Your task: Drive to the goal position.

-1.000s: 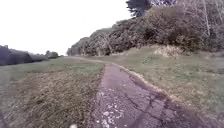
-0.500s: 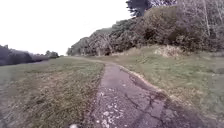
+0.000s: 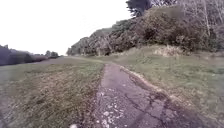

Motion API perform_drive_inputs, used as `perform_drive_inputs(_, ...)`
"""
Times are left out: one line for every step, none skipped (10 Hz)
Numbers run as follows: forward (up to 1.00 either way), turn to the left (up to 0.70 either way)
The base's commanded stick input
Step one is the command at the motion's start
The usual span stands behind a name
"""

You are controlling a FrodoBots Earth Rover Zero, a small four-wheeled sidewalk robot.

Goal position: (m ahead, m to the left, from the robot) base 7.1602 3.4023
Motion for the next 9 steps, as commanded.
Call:
perform_drive_inputs(0.04,0.0)
perform_drive_inputs(0.04,0.0)
perform_drive_inputs(0.05,0.0)
perform_drive_inputs(0.04,0.0)
perform_drive_inputs(0.04,0.0)
perform_drive_inputs(0.04,0.0)
perform_drive_inputs(0.04,0.0)
perform_drive_inputs(0.04,0.0)
perform_drive_inputs(0.04,0.0)
